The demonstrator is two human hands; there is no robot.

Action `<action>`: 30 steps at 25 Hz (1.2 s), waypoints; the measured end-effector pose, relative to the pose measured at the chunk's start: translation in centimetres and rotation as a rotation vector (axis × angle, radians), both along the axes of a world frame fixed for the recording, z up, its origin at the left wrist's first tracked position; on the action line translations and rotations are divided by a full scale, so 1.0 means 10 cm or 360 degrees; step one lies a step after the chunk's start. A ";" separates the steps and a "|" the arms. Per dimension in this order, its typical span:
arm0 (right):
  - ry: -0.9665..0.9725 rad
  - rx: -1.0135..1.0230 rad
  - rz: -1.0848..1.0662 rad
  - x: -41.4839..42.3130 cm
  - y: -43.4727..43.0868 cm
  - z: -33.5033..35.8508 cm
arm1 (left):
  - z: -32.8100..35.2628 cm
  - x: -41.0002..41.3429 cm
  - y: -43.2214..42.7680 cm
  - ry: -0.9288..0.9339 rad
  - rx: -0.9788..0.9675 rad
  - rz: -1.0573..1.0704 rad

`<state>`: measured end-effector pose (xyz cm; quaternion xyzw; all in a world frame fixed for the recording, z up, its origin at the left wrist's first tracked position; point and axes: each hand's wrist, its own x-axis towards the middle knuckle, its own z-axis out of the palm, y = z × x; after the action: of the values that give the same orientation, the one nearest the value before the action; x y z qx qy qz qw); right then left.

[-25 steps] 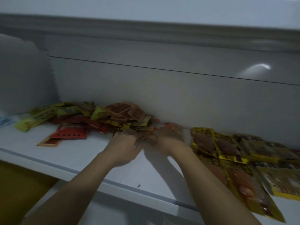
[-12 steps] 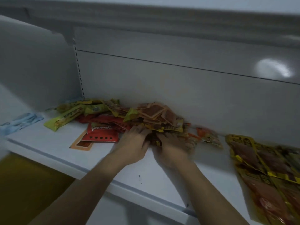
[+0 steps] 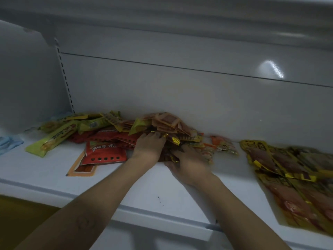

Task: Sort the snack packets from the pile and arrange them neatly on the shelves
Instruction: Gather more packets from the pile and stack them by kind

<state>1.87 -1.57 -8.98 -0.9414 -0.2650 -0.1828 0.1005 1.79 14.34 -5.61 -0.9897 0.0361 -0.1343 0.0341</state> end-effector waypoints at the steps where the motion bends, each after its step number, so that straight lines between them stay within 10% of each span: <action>1: 0.0013 0.0016 0.0012 0.00 0.00 0.01 | -0.01 0.01 0.00 -0.0025 -0.0053 0.0003; 7: 0.0366 -0.0093 0.0068 0.06 0.04 0.17 | 0.18 -0.26 0.13 -0.0455 -0.0291 -0.0450; 16: 0.0192 -0.0325 0.0260 -0.05 0.15 0.55 | 0.47 -1.04 0.17 -0.0306 -0.0143 0.0149; 30: 0.0013 -0.0045 0.0030 -1.07 -1.23 0.39 | 0.03 -1.85 -0.75 0.0054 -0.0141 0.0124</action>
<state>-8.86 -13.87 -5.06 -0.9409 -0.2762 -0.1743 0.0901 -16.73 6.79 -5.30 -0.9930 -0.0080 -0.1176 -0.0050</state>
